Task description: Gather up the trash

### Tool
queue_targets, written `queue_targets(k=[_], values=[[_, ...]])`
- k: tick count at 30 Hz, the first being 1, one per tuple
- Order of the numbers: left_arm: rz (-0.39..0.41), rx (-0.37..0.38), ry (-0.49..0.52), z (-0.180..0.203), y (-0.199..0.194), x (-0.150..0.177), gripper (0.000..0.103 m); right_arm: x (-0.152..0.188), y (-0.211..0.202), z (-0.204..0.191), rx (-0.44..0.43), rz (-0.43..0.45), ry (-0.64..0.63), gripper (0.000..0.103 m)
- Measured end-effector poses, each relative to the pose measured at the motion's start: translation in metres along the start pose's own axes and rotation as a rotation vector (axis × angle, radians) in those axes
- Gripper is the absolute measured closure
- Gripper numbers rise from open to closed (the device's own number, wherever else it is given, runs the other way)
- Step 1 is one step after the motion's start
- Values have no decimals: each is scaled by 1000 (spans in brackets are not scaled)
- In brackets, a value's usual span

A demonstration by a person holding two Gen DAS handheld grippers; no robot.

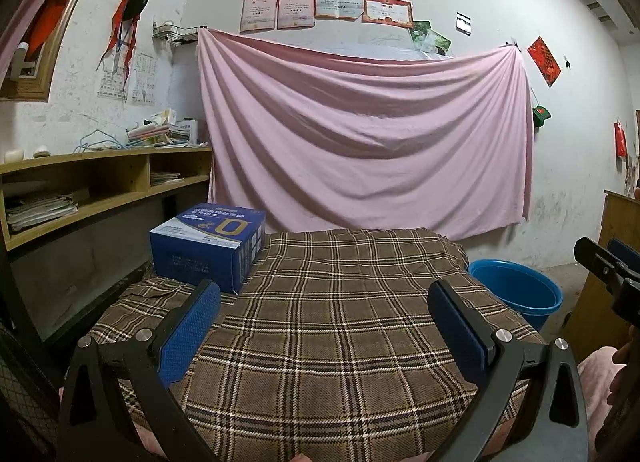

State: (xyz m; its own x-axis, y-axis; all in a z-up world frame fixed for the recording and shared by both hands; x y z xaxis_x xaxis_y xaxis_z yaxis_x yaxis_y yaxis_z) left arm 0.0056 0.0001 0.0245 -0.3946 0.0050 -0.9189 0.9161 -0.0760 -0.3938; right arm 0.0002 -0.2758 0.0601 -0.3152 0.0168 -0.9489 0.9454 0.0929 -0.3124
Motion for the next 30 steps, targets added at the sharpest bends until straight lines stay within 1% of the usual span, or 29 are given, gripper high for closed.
queue_targets(k=[30], values=[[3,-6,-3,1,-1,3,2,0,0,0,-1,0,0,0]])
Point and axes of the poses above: each gripper's, at about its wrist camera, not at the fingertips, and y roughly the way its jaws point, z to its right, x to its underside, the point moved 2 cm from there along y, roughly the way its jaws point, and after that the axes turned 9 degrees about -z, right-handed, at the moved point
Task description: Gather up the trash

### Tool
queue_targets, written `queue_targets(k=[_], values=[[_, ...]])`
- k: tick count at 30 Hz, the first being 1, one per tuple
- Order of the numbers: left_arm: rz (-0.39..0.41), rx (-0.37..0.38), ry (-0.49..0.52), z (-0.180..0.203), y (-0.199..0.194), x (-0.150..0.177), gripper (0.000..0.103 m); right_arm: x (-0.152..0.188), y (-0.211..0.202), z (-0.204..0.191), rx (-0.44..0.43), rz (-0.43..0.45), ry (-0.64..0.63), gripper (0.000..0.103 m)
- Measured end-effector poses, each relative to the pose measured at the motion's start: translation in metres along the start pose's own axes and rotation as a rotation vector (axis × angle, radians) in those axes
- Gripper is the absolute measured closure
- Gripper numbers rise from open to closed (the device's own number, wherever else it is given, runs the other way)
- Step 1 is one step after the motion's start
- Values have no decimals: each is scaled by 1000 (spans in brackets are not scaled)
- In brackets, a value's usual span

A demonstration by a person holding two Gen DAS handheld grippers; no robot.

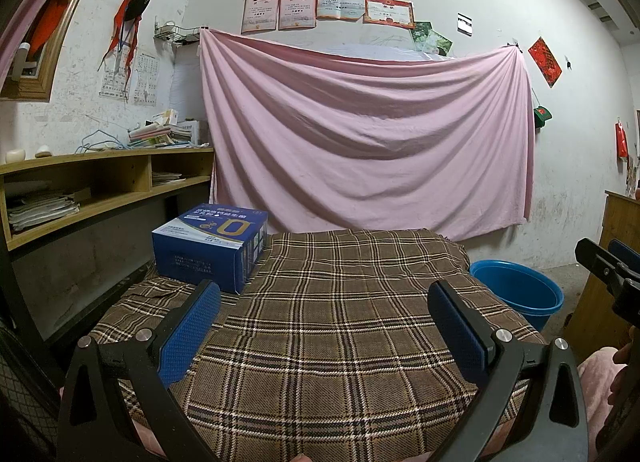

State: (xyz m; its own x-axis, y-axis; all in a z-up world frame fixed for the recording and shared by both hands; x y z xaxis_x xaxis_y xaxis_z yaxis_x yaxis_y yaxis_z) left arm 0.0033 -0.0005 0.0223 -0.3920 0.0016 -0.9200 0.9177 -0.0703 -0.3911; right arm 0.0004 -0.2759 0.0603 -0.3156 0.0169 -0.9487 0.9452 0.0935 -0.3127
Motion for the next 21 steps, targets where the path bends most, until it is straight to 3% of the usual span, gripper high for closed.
queue_targets(k=[21], values=[[4,-2,1,2,-1,0,2,0,0,0,0,1,0,0]])
Point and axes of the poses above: each gripper's, at about its wrist camera, not at the fingertips, and y roughly the way its jaws point, z to its right, x to its underside, the point moved 2 cm from there along y, roughly the way its jaws point, and after that the axes turned 9 degrees about -z, right-handed, at the moved point
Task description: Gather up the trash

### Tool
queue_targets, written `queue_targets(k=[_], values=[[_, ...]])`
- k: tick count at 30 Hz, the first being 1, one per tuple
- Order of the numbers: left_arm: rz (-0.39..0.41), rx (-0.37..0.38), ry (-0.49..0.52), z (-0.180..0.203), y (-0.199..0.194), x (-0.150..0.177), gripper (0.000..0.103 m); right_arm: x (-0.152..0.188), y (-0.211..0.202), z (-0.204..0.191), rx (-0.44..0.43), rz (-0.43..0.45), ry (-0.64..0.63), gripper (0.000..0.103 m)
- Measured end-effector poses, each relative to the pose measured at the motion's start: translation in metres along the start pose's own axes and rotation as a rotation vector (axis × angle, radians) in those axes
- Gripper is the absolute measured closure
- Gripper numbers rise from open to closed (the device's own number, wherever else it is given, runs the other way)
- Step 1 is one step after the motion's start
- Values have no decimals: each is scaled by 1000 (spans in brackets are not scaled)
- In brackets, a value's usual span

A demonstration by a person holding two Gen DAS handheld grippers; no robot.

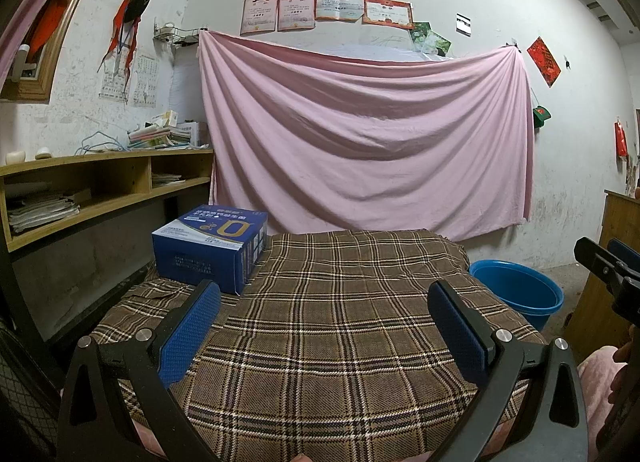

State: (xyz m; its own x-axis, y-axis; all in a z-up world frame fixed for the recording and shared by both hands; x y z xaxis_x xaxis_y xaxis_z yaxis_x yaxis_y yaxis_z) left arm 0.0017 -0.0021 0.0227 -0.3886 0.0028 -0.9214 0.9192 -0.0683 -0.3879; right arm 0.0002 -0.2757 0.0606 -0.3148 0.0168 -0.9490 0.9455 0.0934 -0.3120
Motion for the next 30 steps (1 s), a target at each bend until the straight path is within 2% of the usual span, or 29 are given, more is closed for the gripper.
queue_targets(k=[30], values=[[0,0,1,2,-1,1,2,1,1,1,-1,-3,2,0]])
Point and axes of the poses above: each gripper's, at about its wrist camera, not at the fingertips, and y roughly the way its jaws point, z to its right, x to its underside, the point moved 2 cm from there along y, roughly the way its jaws point, and after that the axes turned 9 degrees about -z, right-handed, at the moved point
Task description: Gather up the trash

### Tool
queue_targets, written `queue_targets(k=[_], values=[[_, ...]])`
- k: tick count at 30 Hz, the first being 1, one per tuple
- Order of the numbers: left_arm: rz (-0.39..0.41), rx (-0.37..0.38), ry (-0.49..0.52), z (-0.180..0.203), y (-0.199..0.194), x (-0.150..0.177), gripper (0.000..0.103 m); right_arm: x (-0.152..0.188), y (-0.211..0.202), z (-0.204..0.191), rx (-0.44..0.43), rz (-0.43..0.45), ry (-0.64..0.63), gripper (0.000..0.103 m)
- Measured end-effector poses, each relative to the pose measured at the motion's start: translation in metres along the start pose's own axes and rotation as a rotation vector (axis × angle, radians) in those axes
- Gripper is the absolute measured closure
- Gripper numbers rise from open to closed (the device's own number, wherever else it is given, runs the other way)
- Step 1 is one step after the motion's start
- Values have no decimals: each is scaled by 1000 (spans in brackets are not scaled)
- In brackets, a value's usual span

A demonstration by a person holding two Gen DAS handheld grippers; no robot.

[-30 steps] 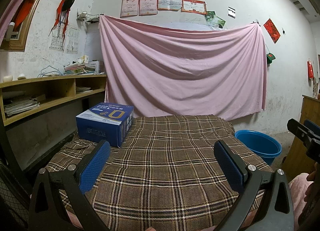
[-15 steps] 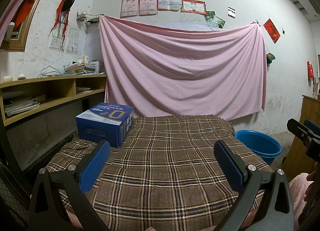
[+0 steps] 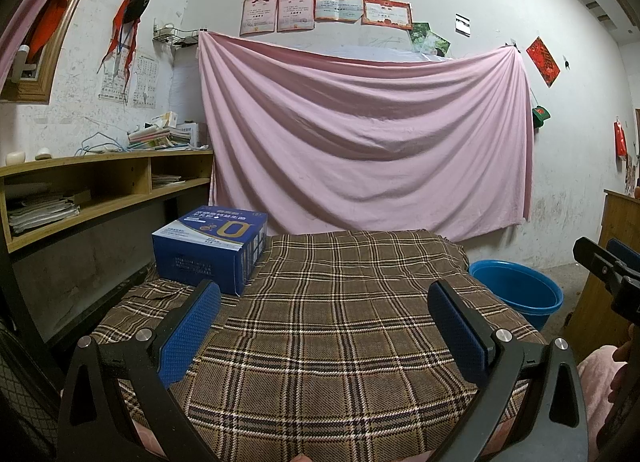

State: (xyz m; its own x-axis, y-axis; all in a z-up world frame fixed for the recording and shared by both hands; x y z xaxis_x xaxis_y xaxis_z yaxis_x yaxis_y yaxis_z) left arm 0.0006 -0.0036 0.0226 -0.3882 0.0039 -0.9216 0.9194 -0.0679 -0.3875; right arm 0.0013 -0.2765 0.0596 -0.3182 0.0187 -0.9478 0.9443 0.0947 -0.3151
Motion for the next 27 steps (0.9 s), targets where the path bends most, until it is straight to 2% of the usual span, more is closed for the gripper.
queue_targets(k=[13,16,27], values=[[-9,4,5,2,-1,-2,2,0,0,0,0,0,0,0],[-4,-20,3,1,0,-2,2,0,0,-1,0,0,0,0],[1,-34,13,4,5,1,2,0,0,-2,-1,-1,1,0]])
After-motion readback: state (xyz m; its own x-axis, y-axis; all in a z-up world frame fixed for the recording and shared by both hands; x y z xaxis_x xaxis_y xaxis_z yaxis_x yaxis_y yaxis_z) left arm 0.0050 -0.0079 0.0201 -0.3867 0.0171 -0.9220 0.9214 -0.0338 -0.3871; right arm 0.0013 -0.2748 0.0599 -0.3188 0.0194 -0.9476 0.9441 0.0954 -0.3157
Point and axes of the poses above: each gripper's, at about its wrist camera, not at the fingertips, and y roughly the way its jaws point, z to its right, x to its underside, the point moved 2 cm from there along y, roughly the way its jaws point, and after that the axes turned 9 degrees about -z, right-handed, at the moved point
